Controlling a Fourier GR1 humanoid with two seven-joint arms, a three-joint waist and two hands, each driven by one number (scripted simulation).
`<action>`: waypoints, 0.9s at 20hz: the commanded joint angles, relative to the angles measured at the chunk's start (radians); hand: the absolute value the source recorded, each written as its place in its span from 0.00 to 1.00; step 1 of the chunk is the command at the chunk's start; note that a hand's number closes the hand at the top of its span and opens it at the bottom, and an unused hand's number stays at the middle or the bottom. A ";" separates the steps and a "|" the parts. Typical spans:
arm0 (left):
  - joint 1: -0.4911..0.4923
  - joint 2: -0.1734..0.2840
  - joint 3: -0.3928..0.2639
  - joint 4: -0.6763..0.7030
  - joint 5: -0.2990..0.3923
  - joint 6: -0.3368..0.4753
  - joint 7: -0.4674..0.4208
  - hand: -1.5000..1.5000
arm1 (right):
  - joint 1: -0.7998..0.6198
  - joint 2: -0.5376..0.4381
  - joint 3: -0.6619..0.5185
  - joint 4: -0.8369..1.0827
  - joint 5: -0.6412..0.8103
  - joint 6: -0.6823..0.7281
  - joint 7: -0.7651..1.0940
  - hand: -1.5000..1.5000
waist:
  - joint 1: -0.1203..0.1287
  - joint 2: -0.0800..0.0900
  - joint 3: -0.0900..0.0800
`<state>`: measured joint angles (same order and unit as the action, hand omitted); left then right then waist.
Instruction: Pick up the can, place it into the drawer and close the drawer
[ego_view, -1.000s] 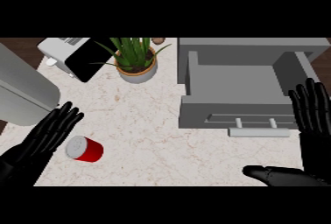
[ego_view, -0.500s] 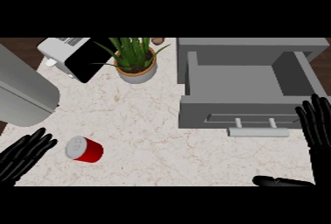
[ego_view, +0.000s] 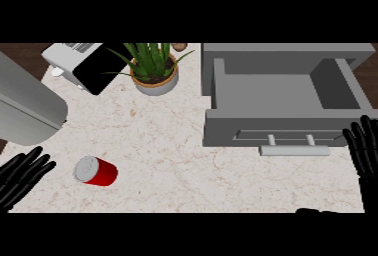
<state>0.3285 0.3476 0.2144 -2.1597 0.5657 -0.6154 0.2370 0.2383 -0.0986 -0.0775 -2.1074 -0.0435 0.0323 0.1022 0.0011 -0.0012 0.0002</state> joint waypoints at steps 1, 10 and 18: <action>-0.124 0.014 0.033 0.072 0.019 0.040 0.062 0.00 | 0.050 0.012 0.005 -0.051 0.002 0.015 0.013 0.00 | -0.007 0.001 0.000; -0.136 -0.088 0.023 0.212 -0.164 -0.088 -0.066 0.00 | -0.017 -0.019 -0.095 0.058 -0.051 0.083 -0.030 0.00 | -0.001 0.001 0.000; -0.117 -0.165 -0.004 0.315 -0.337 -0.104 -0.196 0.00 | -0.005 0.001 -0.126 0.117 -0.049 0.111 -0.103 0.00 | 0.001 0.001 0.000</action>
<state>0.1600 0.2210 0.2184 -1.8618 0.3074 -0.6966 0.1092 0.2748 -0.0911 -0.1690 -2.0601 -0.0748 0.1290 0.0276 -0.0018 -0.0005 -0.0001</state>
